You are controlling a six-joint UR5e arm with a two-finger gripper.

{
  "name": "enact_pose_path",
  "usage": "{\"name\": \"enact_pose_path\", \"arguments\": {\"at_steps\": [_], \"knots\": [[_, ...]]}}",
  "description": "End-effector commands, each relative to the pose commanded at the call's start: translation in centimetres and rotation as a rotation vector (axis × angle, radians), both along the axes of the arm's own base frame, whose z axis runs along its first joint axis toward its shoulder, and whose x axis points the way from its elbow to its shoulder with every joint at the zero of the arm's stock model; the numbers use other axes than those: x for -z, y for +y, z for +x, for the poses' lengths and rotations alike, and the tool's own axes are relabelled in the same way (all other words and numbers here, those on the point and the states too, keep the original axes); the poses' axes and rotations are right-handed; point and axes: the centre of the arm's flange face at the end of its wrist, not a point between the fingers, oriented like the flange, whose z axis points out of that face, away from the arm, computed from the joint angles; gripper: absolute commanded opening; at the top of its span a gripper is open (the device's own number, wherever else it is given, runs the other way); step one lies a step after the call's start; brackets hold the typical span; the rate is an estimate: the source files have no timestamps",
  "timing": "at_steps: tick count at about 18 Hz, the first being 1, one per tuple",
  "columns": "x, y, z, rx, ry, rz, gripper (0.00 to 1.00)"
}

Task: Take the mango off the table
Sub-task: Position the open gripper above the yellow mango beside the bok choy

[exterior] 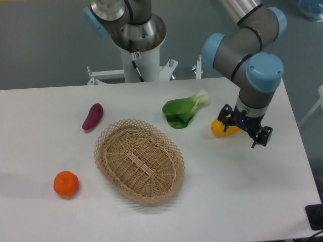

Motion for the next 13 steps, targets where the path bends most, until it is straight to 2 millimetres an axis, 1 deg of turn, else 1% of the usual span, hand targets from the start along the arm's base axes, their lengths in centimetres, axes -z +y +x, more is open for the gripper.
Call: {"name": "enact_pose_path", "arguments": {"at_steps": [5,8,10,13], "knots": [[0.0,0.0,0.1,0.0,-0.003,0.0,1.0],[-0.7,-0.3,0.4,-0.002,0.004,0.002,1.0],[-0.3,-0.5,0.6,-0.018,-0.011,0.002,1.0],[0.7,-1.6,0.7,-0.023,-0.031,-0.006,1.0]]}}
